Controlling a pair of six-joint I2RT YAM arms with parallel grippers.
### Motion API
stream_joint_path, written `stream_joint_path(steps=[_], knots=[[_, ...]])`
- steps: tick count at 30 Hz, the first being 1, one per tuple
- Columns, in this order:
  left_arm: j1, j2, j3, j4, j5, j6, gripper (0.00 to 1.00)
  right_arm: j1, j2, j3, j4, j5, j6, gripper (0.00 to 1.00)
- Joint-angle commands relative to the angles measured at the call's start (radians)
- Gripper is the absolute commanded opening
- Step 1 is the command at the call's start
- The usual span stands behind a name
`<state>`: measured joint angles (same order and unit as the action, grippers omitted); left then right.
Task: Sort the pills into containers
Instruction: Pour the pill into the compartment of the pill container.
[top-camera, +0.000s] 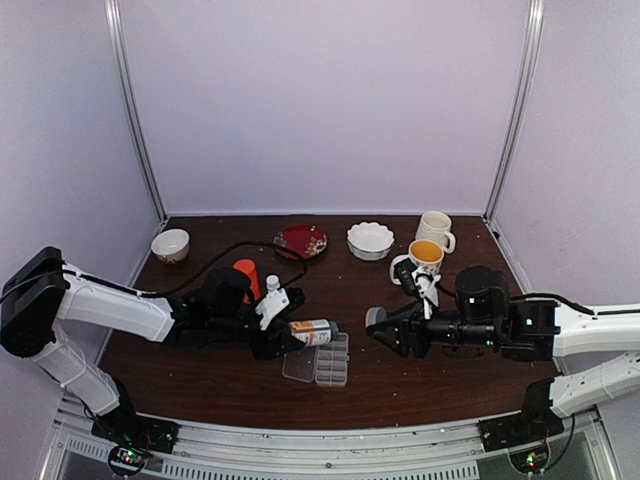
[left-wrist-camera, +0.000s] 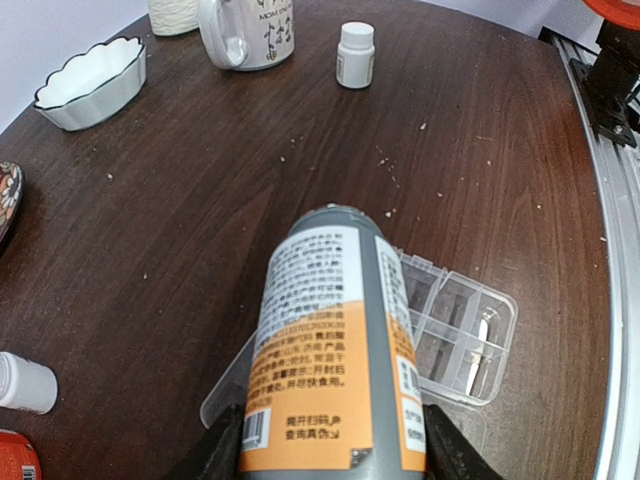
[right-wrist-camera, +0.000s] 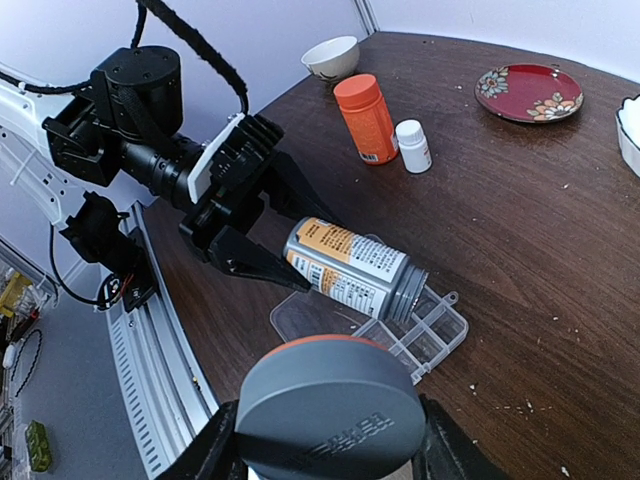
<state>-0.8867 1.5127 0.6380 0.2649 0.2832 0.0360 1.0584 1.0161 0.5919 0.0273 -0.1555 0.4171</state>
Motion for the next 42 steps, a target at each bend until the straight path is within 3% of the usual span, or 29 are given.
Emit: stream_joint_path(steps=[1, 10, 14, 21, 30, 42], knots=[[0.005, -0.008, 0.05, -0.011, 0.01, 0.009, 0.0, -0.006, 0.013, 0.024, 0.005, -0.008, 0.008, 0.0], [0.0, 0.001, 0.01, 0.079, -0.012, -0.015, 0.0, -0.006, 0.014, 0.018, 0.0, -0.005, 0.011, 0.0], [-0.005, 0.025, 0.075, -0.023, 0.014, -0.006, 0.0, -0.006, 0.026, 0.031, -0.01, -0.012, 0.01, 0.0], [-0.01, 0.023, 0.042, 0.028, -0.01, -0.013, 0.0, -0.006, 0.036, 0.038, -0.013, -0.016, 0.009, 0.0], [-0.026, -0.022, 0.114, -0.115, -0.015, 0.004, 0.0, -0.006, 0.032, 0.036, -0.017, -0.011, 0.009, 0.0], [-0.028, 0.036, 0.106, -0.076, -0.051, 0.014, 0.0, -0.006, 0.029, 0.037, -0.02, -0.008, 0.009, 0.0]])
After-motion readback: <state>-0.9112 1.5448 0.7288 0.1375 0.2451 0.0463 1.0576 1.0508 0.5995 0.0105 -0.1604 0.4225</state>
